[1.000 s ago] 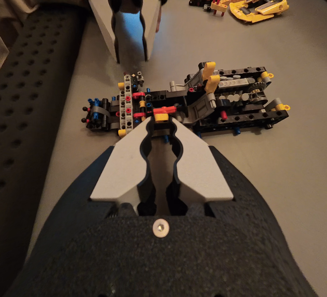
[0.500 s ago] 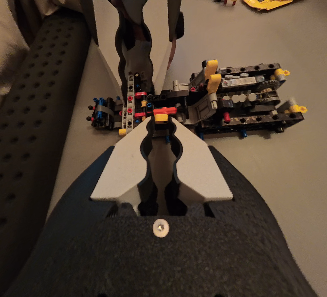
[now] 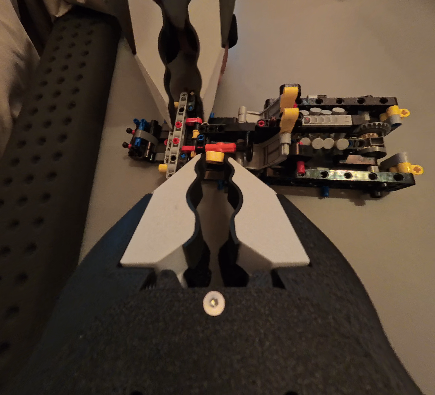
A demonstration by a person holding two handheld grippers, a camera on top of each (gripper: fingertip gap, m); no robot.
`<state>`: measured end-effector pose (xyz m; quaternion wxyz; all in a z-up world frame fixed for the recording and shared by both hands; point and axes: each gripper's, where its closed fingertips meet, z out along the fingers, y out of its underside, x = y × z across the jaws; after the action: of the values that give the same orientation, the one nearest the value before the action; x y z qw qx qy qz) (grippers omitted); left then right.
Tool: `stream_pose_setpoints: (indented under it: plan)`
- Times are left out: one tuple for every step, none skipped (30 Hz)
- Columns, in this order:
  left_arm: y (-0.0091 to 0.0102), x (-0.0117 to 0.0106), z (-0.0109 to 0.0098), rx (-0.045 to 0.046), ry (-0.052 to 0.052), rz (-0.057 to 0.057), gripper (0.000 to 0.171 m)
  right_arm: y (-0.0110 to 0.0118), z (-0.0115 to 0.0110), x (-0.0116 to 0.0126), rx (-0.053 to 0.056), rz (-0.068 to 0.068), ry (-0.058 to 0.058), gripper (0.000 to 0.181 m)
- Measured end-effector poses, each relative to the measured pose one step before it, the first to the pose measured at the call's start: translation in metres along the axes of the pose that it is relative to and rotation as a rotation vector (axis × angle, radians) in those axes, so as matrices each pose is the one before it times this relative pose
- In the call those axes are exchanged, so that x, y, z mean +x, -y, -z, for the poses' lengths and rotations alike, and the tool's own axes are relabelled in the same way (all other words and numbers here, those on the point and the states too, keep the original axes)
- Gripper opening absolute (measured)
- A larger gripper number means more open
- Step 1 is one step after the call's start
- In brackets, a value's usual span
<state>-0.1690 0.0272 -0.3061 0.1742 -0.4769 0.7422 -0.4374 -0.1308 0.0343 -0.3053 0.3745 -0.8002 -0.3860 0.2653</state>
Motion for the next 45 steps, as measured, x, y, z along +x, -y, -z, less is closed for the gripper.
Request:
stream_pose_setpoints:
  plan:
    - [0.00387, -0.0034, 0.0023, 0.02997, 0.0105, 0.0118, 0.033, 0.00148, -0.00063, 0.00077, -0.0024, 0.0089, -0.0069, 0.013]
    - [0.00347, -0.00322, 0.0016, 0.02334, 0.0194, -0.0036, 0.035, 0.00097, -0.00096, 0.00085, -0.0053, 0.0031, -0.0049, 0.014]
    - [0.00102, -0.00082, -0.0003, 0.00508, 0.0106, -0.013, 0.036, 0.00122, -0.00062, 0.00113, -0.0049, 0.0043, -0.0084, 0.013]
    - [0.00111, 0.00071, -0.00104, 0.00303, 0.002, -0.0124, 0.034, 0.00112, -0.00066, 0.0005, -0.0074, 0.0117, -0.0106, 0.013]
    - [0.00258, 0.00003, -0.0006, 0.01228, 0.0017, -0.0009, 0.03, 0.0011, -0.00107, -0.00039, -0.0026, 0.014, -0.0051, 0.013]
    - [0.00246, -0.00004, 0.00061, 0.01616, -0.0091, 0.0178, 0.026, 0.00039, -0.00147, -0.0008, -0.0024, 0.007, -0.0001, 0.013]
    - [0.00261, 0.00053, 0.00186, 0.02135, -0.0275, 0.0383, 0.026, -0.00008, -0.00071, -0.00029, -0.0022, 0.0038, 0.0001, 0.014]
    - [0.00366, -0.00175, 0.00281, 0.03042, -0.0239, 0.0533, 0.026, 0.00036, 0.00019, 0.00003, 0.007, -0.0005, 0.0014, 0.013]
    - [0.00281, -0.00308, 0.00248, 0.02269, -0.0132, 0.0477, 0.026, -0.00024, 0.00043, 0.00047, 0.0014, -0.0041, 0.0014, 0.013]
    - [-0.00126, -0.00235, 0.00077, -0.00781, -0.0049, 0.0169, 0.025, 0.00023, 0.00032, 0.0004, 0.0019, -0.0036, -0.0011, 0.013]
    - [-0.00416, -0.00219, -0.00101, -0.02858, 0.0118, -0.0101, 0.025, -0.0001, -0.00024, 0.0, 0.0, 0.0032, -0.0006, 0.014]
    - [-0.00301, 0.00068, -0.00192, -0.02361, 0.0076, -0.0234, 0.026, 0.00032, -0.00024, 0.00009, -0.0008, 0.004, -0.0012, 0.014]
    - [-0.00149, 0.00254, -0.00218, -0.01367, 0.0035, -0.0276, 0.026, 0.00039, -0.00057, 0.0001, -0.0015, 0.0018, -0.0018, 0.014]
    - [-0.00187, 0.00027, -0.00239, -0.01734, 0.0168, -0.0223, 0.025, 0.0003, -0.00068, -0.00022, -0.0007, 0.0005, 0.0004, 0.014]
    - [-0.00252, -0.00275, -0.00212, -0.02183, 0.0283, -0.0126, 0.026, 0.00014, -0.00052, -0.00021, -0.0028, 0.0012, 0.0012, 0.014]
    - [-0.00163, -0.00264, -0.00128, -0.0139, 0.0184, -0.0043, 0.024, 0.00076, 0.00001, -0.00028, 0.0019, 0.0012, 0.0005, 0.013]
    - [-0.00041, -0.00047, -0.0005, -0.00397, -0.0019, 0.0051, 0.024, -0.00068, -0.00023, 0.00013, -0.0053, 0.0019, -0.0006, 0.014]
    - [-0.00015, -0.00053, -0.00028, -0.00222, -0.0064, 0.0168, 0.023, 0.00031, 0.00017, 0.00064, 0.0033, -0.0003, -0.0028, 0.013]
    - [-0.00038, 0.00008, -0.0003, -0.00337, -0.0081, 0.0181, 0.022, -0.00009, 0.00024, 0.00124, -0.0008, 0.0, -0.0065, 0.013]
    - [-0.00078, 0.0012, 0.00009, -0.00548, -0.0121, 0.0066, 0.02, 0.00006, 0.00008, 0.0002, 0.0012, 0.0007, 0.0008, 0.014]
    - [-0.00084, 0.00139, 0.00033, -0.00449, -0.0124, 0.0029, 0.016, 0.00041, -0.00017, -0.00035, 0.0045, -0.0003, 0.0036, 0.013]
    - [-0.00072, 0.00118, 0.00093, -0.00238, -0.0178, 0.0094, 0.016, 0.00007, -0.00038, -0.00094, 0.0031, 0.001, 0.0078, 0.013]
    - [-0.00138, 0.00172, 0.00148, -0.00475, -0.03, 0.0129, 0.016, 0.00059, -0.00102, -0.00202, 0.0069, 0.0013, 0.0126, 0.013]
    - [-0.00116, 0.00108, 0.00107, -0.00368, -0.0254, 0.0129, 0.016, 0.00057, -0.00142, -0.00127, 0.0038, 0.0028, 0.0054, 0.014]
    - [-0.00023, 0.00029, 0.00034, -0.00135, -0.0096, 0.0032, 0.016, 0.00047, -0.00058, 0.0, -0.0025, 0.0077, -0.0039, 0.014]
    - [-0.00003, 0.00003, -0.00037, -0.00165, 0.0046, -0.0131, 0.016, 0.00006, 0.00037, 0.0002, -0.0068, 0.0089, -0.003, 0.014]
    - [-0.00004, 0.00005, -0.00044, -0.00361, 0.0135, -0.0369, 0.016, 0.00015, 0.00022, 0.0002, -0.0036, 0.0016, -0.0002, 0.014]
    - [0.00013, -0.00012, -0.00038, -0.00465, 0.0185, -0.0504, 0.015, -0.00005, -0.00031, 0.00052, -0.0067, -0.0058, -0.0018, 0.014]
    - [0.00036, -0.00042, -0.00043, -0.00789, 0.0169, -0.0345, 0.015, 0.00044, -0.00013, 0.00088, -0.0046, 0.0008, -0.0066, 0.013]
    - [0.00047, -0.00078, -0.00062, -0.01099, 0.0099, -0.0126, 0.015, 0.00076, 0.00028, 0.00125, 0.0001, 0.0086, -0.0103, 0.013]
    - [0.00062, -0.0007, -0.00079, -0.00838, 0.0041, -0.0049, 0.014, 0.00011, 0.00047, 0.00101, 0.0024, -0.0006, -0.0054, 0.013]
    - [0.00088, -0.00054, -0.00118, -0.00097, 0.0033, -0.0011, 0.014, -0.0012, 0.00046, 0.00082, 0.002, -0.0111, 0.0023, 0.013]
    - [0.00105, -0.00062, -0.00151, 0.0062, 0.0046, 0.003, 0.014, -0.00066, 0.00093, 0.00101, 0.0046, -0.0144, 0.0013, 0.013]
    - [0.00076, -0.00043, -0.00114, 0.00921, 0.0048, 0.0026, 0.014, -0.00113, 0.00016, 0.00068, -0.0031, -0.0136, -0.0001, 0.013]
    - [0.00044, -0.0005, -0.00072, 0.00822, 0.0061, -0.0008, 0.015, -0.00163, -0.00063, 0.00095, -0.0022, -0.0078, -0.0029, 0.013]
    - [0.00069, -0.00117, -0.00086, 0.00594, 0.0132, 0.003, 0.014, -0.00041, 0.00079, 0.00101, 0.0043, -0.0048, -0.0047, 0.013]
    - [0.00083, -0.00145, -0.00131, 0.00314, 0.0194, 0.0095, 0.014, -0.00106, 0.00145, 0.00234, -0.0016, -0.011, -0.0098, 0.013]
    - [0.00056, -0.00103, -0.00077, 0.00139, 0.0169, 0.0008, 0.014, -0.00166, 0.00152, 0.00088, -0.0007, -0.0125, -0.0002, 0.013]
    - [0.00022, -0.00095, -0.00045, 0.00071, 0.0119, -0.0043, 0.014, -0.00139, 0.00275, -0.00029, 0.0059, -0.0093, 0.0083, 0.013]
    - [0.00005, -0.00036, -0.00042, 0.00015, 0.0033, 0.0011, 0.014, -0.00134, 0.00253, -0.00163, 0.0052, -0.0257, 0.0198, 0.013]
    - [0.00022, 0.00006, -0.00043, -0.00012, -0.0016, 0.0028, 0.015, -0.00177, 0.00132, -0.00129, 0.0033, -0.0236, 0.0132, 0.013]
    - [0.00012, 0.00033, -0.00043, -0.00019, -0.0014, -0.0011, 0.015, -0.00131, 0.00125, -0.00132, 0.0048, -0.0127, 0.0092, 0.013]
    - [0.00025, 0.00043, -0.00057, -0.00041, -0.0001, -0.0036, 0.015, -0.00085, 0.00106, -0.00086, 0.0001, -0.0076, 0.0073, 0.013]
    - [0.00019, 0.00051, -0.00055, -0.00044, 0.001, -0.0052, 0.015, -0.00072, 0.00101, -0.00048, 0.0003, -0.0016, 0.006, 0.013]
    - [0.00022, 0.00036, -0.00039, -0.00028, 0.0021, -0.0049, 0.015, -0.00023, 0.0008, -0.00052, 0.0014, -0.01, 0.0084, 0.013]
